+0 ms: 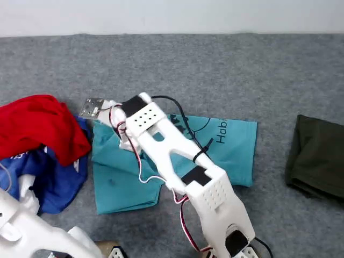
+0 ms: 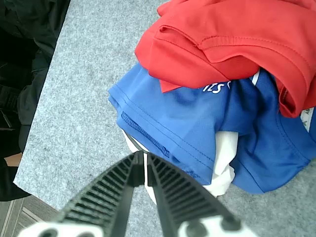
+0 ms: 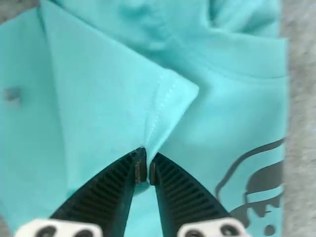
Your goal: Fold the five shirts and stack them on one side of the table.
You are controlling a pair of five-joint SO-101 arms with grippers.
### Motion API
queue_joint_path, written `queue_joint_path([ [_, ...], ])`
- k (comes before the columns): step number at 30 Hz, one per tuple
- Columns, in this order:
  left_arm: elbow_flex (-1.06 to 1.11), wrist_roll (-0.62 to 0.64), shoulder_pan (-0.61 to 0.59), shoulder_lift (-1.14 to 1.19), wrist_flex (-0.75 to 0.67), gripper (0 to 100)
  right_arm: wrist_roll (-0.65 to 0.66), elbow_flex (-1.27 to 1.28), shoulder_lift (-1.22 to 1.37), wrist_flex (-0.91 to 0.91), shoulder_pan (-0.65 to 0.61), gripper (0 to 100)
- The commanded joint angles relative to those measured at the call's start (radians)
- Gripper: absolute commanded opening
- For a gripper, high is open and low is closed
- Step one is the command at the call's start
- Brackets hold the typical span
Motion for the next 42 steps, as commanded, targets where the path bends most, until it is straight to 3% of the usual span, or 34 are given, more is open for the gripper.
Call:
queue_joint_path([
  [1, -0.041, 0.009, 0.003, -0.025, -0.014, 1, 0.043, -0.068, -0.008, -0.033, 0.016, 2.0],
  [6, -0.041, 0.009, 0.003, -0.025, -0.014, 1, 0.054, -0.066, -0.007, -0.048, 0.033, 10.2],
  [11, -0.041, 0.009, 0.003, -0.025, -0.014, 1, 0.052, -0.068, 0.031, -0.038, 0.097, 10.8],
  [15, -0.041, 0.009, 0.003, -0.025, -0.014, 1, 0.026, -0.112, -0.012, 0.079, 0.101, 10.6],
  [23, -0.041, 0.009, 0.003, -0.025, -0.014, 1, -0.06, -0.17, -0.073, 0.363, -0.012, 10.8],
  [26, -0.041, 0.009, 0.003, -0.023, -0.014, 1, -0.18, -0.078, -0.122, 0.361, -0.051, 12.9],
  [32, -0.041, 0.009, 0.003, -0.025, -0.014, 2, -0.265, 0.172, -0.266, 0.344, -0.216, 25.0],
  [42, -0.041, 0.009, 0.002, -0.025, -0.012, 2, -0.272, 0.393, -0.32, 0.148, -0.424, 25.1],
])
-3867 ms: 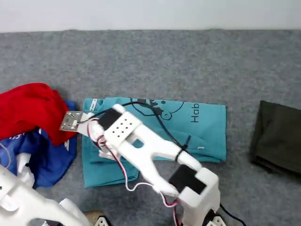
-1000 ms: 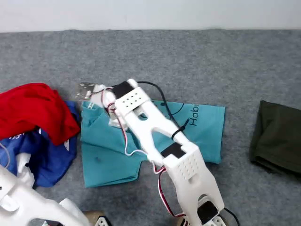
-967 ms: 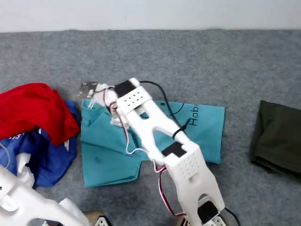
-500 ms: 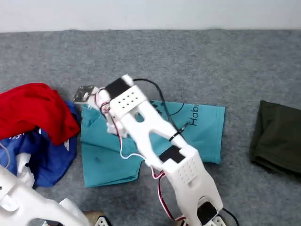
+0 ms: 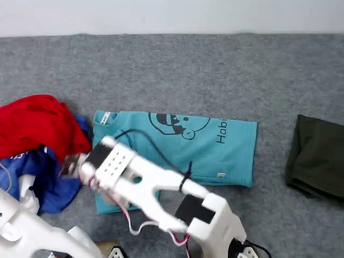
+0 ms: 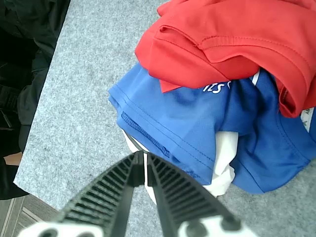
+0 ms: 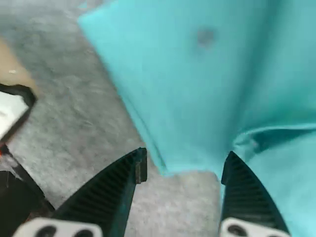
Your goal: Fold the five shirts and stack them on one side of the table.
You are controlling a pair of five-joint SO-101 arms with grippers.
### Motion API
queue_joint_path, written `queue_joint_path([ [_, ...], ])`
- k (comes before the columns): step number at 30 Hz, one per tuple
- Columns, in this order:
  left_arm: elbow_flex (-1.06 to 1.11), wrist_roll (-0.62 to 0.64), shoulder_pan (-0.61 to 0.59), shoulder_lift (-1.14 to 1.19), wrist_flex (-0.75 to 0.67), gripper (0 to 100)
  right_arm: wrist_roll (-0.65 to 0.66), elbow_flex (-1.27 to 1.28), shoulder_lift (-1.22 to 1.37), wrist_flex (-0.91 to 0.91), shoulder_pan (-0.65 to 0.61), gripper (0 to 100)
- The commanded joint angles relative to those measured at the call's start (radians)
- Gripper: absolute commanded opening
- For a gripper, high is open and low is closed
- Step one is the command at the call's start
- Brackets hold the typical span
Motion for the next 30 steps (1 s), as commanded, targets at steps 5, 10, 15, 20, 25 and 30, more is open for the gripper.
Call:
queue_joint_path([
  [5, -0.041, 0.009, 0.002, -0.025, -0.012, 2, -0.009, 0.011, -0.064, -0.101, -0.096, 25.0],
  [10, -0.041, 0.009, 0.002, -0.025, -0.012, 2, -0.002, 0.011, -0.047, -0.128, -0.019, 24.9],
  [15, -0.041, 0.008, 0.002, -0.025, -0.012, 2, 0.064, 0.006, 0.007, -0.128, 0.177, 24.9],
  [20, -0.039, 0.008, 0.002, -0.023, -0.012, 2, 0.132, 0.003, 0.051, -0.186, 0.354, 24.8],
  [25, -0.039, 0.008, 0.002, -0.021, -0.012, 2, 0.152, 0.003, 0.082, -0.231, 0.44, 24.8],
  [30, -0.039, 0.008, 0.002, -0.02, -0.012, 2, 0.147, 0.003, 0.058, -0.173, 0.404, 24.8],
])
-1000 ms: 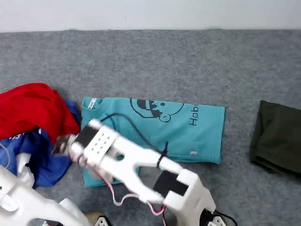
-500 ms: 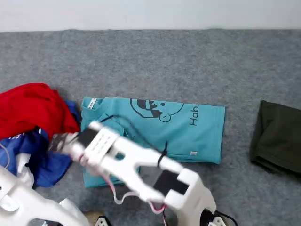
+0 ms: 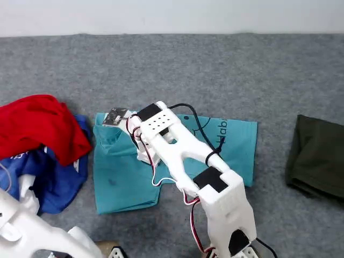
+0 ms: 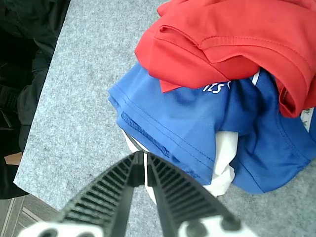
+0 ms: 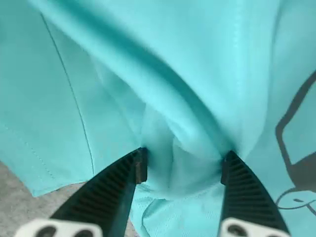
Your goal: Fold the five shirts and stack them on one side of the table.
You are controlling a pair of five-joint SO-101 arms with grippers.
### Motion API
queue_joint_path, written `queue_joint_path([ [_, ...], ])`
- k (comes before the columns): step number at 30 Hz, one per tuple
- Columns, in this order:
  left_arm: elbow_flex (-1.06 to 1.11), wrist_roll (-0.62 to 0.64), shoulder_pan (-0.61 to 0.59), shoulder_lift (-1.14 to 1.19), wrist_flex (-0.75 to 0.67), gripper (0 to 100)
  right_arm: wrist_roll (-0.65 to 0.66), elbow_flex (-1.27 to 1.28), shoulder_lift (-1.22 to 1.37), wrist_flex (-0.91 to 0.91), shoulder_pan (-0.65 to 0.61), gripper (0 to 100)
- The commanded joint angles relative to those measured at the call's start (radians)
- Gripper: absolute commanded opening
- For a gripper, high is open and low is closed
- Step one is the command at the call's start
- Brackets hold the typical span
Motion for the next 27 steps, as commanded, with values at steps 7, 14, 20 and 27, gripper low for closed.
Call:
queue_joint_path([
  [7, -0.005, 0.008, 0.003, -0.025, -0.018, 2, -0.015, -0.02, -0.13, 0.058, -0.165, 24.8],
  [14, 0.004, 0.006, 0.002, -0.026, -0.018, 2, -0.014, -0.143, -0.154, -0.019, -0.197, 24.7],
  [20, 0.004, 0.006, 0.002, -0.026, -0.017, 2, -0.012, -0.146, -0.062, -0.196, -0.197, 24.7],
  [27, 0.004, 0.006, 0.002, -0.026, -0.014, 2, -0.015, -0.153, 0.076, -0.323, -0.216, 24.7],
])
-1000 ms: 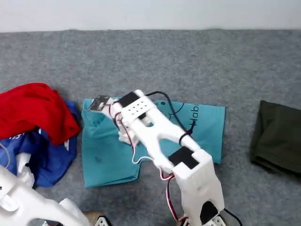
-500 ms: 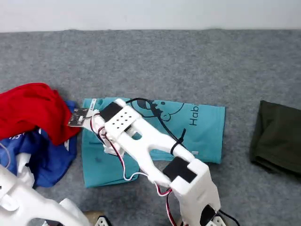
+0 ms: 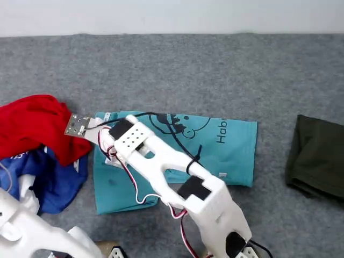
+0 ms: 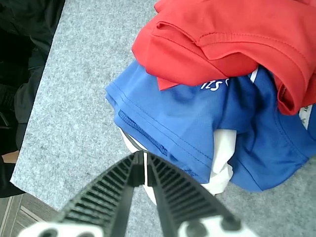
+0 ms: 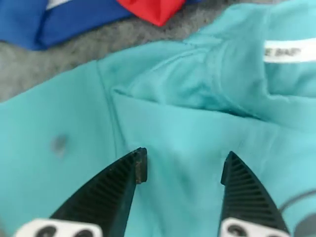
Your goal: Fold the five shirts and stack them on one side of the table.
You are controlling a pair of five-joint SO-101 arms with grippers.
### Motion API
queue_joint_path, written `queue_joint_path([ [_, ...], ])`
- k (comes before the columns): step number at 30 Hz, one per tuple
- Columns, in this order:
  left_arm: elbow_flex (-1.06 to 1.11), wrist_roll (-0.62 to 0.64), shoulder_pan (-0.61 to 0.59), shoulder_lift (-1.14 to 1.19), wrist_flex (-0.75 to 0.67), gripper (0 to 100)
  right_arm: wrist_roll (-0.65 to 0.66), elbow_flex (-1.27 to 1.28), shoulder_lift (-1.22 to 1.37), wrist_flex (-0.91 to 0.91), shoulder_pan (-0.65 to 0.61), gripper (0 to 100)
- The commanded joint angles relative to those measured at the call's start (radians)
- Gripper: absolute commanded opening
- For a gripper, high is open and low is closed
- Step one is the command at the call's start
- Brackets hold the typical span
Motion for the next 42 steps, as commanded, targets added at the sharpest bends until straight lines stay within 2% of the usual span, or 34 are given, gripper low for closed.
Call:
queue_joint_path([
  [1, -0.01, 0.006, 0.002, -0.026, -0.014, 2, -0.008, -0.069, 0.021, -0.048, -0.03, 24.7],
  [5, -0.01, 0.008, 0.002, -0.026, -0.014, 2, -0.017, -0.186, 0.061, -0.044, -0.045, 24.7],
  [10, -0.01, 0.008, 0.002, -0.026, -0.014, 2, -0.149, -0.33, 0.088, -0.042, -0.061, 24.7],
  [13, -0.01, 0.008, 0.002, -0.026, -0.014, 2, -0.161, -0.345, 0.088, -0.031, -0.059, 24.7],
  [27, 0.033, 0.008, 0.003, -0.127, -0.018, 2, -0.164, -0.348, -0.067, 0.404, 0.058, 24.3],
  [31, 0.044, 0.008, 0.002, -0.127, -0.017, 2, -0.16, -0.348, -0.065, 0.526, 0.114, 16.0],
  [34, 0.044, 0.008, 0.002, -0.127, -0.017, 2, -0.16, -0.348, -0.044, 0.582, 0.173, 10.8],
  [37, 0.044, 0.009, 0.002, -0.127, -0.014, 2, -0.161, -0.347, 0.013, 0.596, 0.209, 10.2],
  [42, 0.044, 0.009, 0.002, -0.127, -0.014, 2, -0.16, -0.347, 0.136, 0.616, 0.182, 10.1],
])
